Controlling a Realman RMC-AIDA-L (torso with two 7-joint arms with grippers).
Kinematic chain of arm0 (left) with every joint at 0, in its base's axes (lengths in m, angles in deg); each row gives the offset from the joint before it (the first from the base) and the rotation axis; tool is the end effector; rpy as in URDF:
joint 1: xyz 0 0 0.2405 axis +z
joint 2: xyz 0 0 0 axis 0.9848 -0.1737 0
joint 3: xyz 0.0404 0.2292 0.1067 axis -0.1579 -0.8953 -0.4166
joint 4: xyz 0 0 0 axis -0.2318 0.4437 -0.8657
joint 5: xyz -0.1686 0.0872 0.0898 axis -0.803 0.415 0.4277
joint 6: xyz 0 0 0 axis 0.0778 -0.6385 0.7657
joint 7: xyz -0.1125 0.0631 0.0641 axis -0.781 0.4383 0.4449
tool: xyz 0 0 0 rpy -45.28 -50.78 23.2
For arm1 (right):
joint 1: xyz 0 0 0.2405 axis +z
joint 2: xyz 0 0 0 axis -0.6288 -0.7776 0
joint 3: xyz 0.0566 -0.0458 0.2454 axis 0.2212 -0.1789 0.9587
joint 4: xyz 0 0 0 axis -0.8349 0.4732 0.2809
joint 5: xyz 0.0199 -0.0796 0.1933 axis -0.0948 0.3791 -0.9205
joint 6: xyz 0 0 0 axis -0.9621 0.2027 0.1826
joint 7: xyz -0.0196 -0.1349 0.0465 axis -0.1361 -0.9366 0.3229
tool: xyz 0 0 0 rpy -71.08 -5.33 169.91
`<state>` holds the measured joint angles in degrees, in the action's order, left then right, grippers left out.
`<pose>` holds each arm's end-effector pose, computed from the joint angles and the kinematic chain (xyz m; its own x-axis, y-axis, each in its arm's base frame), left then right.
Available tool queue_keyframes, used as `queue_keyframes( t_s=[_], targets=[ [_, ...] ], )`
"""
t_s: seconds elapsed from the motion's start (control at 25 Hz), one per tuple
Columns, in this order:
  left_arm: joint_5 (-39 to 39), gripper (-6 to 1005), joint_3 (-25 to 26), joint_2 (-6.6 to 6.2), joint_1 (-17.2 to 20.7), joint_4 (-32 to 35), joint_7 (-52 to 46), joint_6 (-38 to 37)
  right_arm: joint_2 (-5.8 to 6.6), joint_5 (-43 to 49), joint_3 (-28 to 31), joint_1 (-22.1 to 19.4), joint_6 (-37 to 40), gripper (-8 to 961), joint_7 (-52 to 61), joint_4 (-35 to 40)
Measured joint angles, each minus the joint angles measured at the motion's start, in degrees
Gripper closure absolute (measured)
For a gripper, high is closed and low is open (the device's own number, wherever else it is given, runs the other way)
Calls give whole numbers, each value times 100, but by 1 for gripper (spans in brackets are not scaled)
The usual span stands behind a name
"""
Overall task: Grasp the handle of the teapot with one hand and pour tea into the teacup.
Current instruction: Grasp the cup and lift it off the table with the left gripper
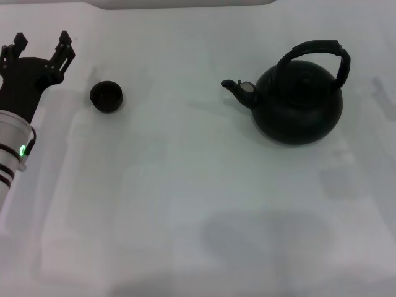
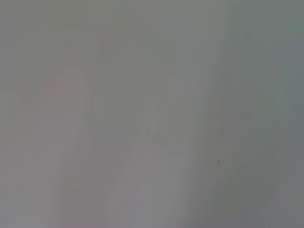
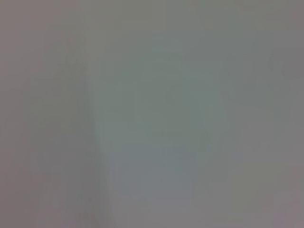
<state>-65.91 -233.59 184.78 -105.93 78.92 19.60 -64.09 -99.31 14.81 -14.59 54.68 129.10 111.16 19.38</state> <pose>-0.3183 0.3218 -0.0437 0.6104 0.0336 0.7914 0.7863 -0.1462 -0.6003 0.3673 0.2734 0.0248 0.6081 0.0626 -0.7914 -0.7676 -0.2077 -0.6063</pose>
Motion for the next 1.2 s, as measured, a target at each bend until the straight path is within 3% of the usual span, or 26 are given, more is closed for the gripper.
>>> queue_keyframes(
  t_s=[0.8,1.0,1.2],
  targets=[
    [21,121,12,-62,-236,-10,-297,15,-9,-5,-21,1,-11,92,76,-31],
    [360,121,9,-182,-556,-526,-1744,121,-9,-4,-37,1,-3,92,77,-27],
    [1672,121,-2,-247,-1065,-1831,-3943,345,-9,9,-41,1,-9,92,83,15]
  ],
)
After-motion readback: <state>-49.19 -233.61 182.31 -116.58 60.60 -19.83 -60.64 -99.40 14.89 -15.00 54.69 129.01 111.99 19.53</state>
